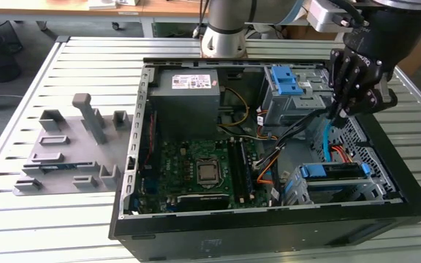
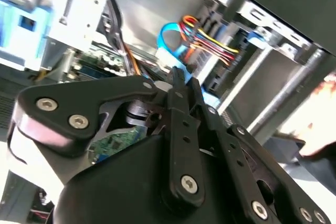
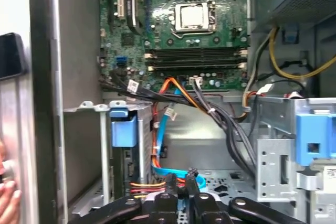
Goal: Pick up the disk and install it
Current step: 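Insert the second disk wire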
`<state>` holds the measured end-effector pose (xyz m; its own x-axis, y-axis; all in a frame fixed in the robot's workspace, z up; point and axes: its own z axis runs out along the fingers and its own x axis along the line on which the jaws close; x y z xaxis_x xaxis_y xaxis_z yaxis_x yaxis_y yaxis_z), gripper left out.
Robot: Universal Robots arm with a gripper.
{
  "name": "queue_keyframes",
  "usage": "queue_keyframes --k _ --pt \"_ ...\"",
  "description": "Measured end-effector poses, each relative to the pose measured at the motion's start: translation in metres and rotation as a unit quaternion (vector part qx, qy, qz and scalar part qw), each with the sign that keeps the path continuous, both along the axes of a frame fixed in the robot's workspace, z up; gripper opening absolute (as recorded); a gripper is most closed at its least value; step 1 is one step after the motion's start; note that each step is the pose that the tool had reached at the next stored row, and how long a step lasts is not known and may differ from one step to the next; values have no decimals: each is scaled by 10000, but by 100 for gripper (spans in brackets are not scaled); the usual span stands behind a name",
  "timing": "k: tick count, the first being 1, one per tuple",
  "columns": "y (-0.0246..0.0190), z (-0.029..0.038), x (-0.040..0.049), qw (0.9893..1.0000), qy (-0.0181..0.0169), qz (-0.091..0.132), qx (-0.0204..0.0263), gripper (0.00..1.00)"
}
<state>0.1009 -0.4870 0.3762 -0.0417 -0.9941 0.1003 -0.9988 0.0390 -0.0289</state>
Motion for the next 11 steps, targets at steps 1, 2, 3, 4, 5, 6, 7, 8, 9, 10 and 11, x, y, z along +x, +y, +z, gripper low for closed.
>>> queue_keyframes --k 1,2,3,4,5,6,7,8,9,10,11 --pt "0 -1 0 10000 0 1 -78 22" --pt "0 -2 0 9999 0 0 -136 22" --pt "0 -4 0 9998 0 0 -176 29" --pt "0 -7 0 9998 0 0 -203 29" --pt "0 -11 0 9998 0 0 -222 29" --pt "0 -13 0 9997 0 0 -240 29" --pt "0 -15 0 9997 0 0 -254 28" --pt "0 -18 0 9997 0 0 -264 28" --pt "0 -21 0 9996 0 0 -268 21" --pt "0 -23 0 9996 0 0 -269 16" --pt "0 -26 0 9997 0 0 -263 16"
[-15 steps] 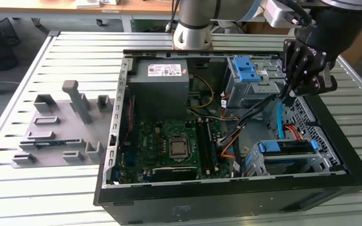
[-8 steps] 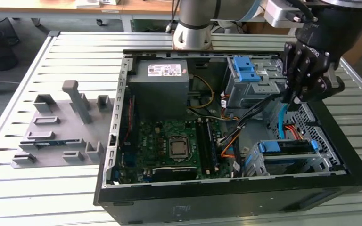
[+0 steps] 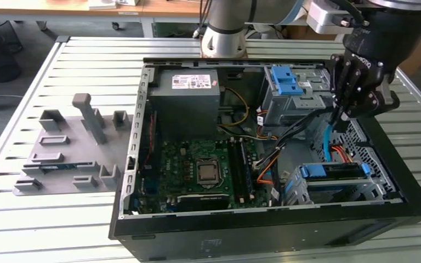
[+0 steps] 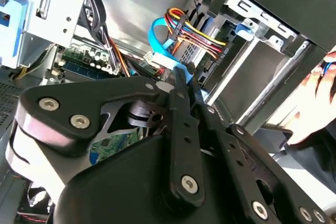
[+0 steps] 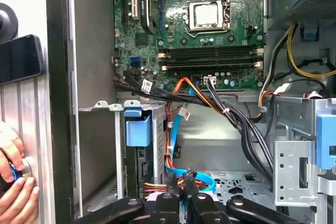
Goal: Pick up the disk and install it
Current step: 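Insert the second disk wire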
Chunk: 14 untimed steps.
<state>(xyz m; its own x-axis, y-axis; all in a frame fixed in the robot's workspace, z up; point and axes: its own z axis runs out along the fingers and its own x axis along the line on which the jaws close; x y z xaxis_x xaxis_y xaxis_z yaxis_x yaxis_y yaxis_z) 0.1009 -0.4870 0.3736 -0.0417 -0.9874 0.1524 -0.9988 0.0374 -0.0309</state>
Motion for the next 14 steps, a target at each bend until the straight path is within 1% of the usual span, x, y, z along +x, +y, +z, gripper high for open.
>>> queue_keyframes --k 1,3,5,6,7,8,11,14 --pt "-1 -3 -1 10000 0 -1 52 16" --pt "-4 -3 -1 9997 0 -1 231 16" --pt "-7 -4 0 9991 0 0 415 16" --pt "-15 -6 0 9989 0 0 467 16" --pt "-28 -9 -1 9988 -1 1 488 16" --pt "-49 -12 -2 9988 -2 3 495 16" --pt "-117 -28 -4 9987 -1 8 504 16" --pt "-198 -67 -5 9987 -1 16 504 16"
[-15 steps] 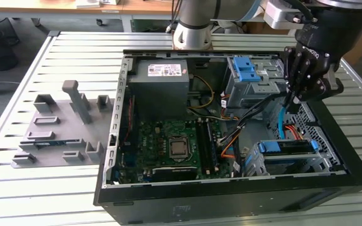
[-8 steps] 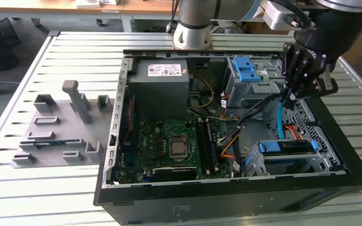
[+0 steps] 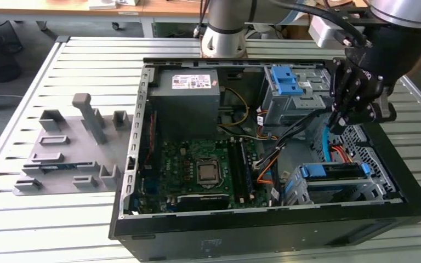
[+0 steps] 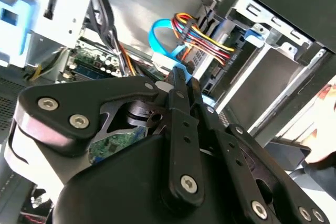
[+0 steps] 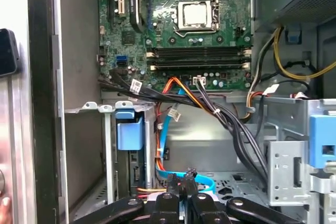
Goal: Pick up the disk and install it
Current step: 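Insert the second disk wire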
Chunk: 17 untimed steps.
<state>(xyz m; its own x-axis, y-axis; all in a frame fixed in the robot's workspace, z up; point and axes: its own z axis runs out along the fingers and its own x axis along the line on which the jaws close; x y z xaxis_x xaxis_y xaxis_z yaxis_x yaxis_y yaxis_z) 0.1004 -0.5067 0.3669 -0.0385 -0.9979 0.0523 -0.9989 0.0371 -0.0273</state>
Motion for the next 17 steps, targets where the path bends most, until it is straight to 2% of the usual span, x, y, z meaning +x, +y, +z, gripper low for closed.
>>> queue_keyframes --k 3,5,9,15,17 --pt "-65 -48 -2 10000 -2 16 3 16" --pt "-91 -66 -4 10000 -9 31 25 16" --pt "-119 -85 -13 9999 -43 50 150 16" --pt "-237 -135 -25 9998 -100 76 163 16" --pt "-260 -149 -28 9997 -122 88 169 16"
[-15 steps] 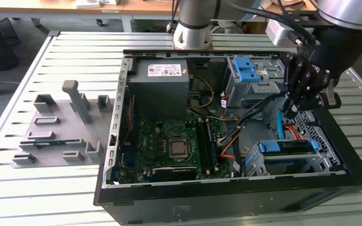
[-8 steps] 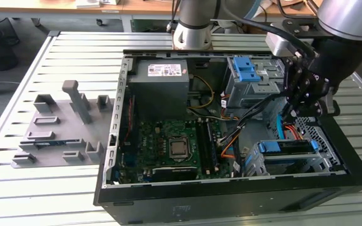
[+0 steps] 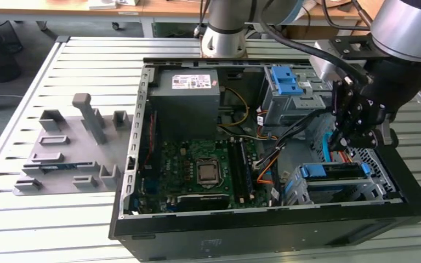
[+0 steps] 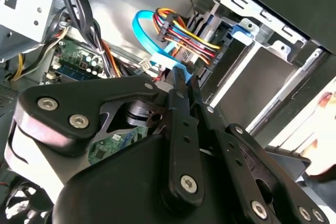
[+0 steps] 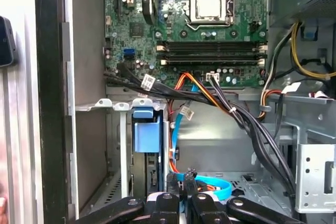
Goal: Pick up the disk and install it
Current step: 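Insert the second disk wire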
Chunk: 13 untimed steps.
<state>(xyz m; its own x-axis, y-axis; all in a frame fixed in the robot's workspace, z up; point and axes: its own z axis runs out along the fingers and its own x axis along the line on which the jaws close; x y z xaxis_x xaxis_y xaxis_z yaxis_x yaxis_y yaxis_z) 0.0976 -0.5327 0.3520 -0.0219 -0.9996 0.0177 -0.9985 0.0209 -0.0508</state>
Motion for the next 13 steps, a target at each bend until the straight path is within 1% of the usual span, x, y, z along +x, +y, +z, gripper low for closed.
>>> queue_keyframes --k 4,5,7,9,11,13 --pt "-15 -21 -9 10000 -77 29 2 16" --pt "-16 -23 -18 10000 -91 33 2 16" --pt "-18 -29 -66 9999 -112 34 6 16" --pt "-18 -39 -92 9999 -119 18 8 16" --pt "-19 -47 -100 9999 -121 -1 8 16" --pt "-42 -54 -101 9999 -122 -2 13 16"
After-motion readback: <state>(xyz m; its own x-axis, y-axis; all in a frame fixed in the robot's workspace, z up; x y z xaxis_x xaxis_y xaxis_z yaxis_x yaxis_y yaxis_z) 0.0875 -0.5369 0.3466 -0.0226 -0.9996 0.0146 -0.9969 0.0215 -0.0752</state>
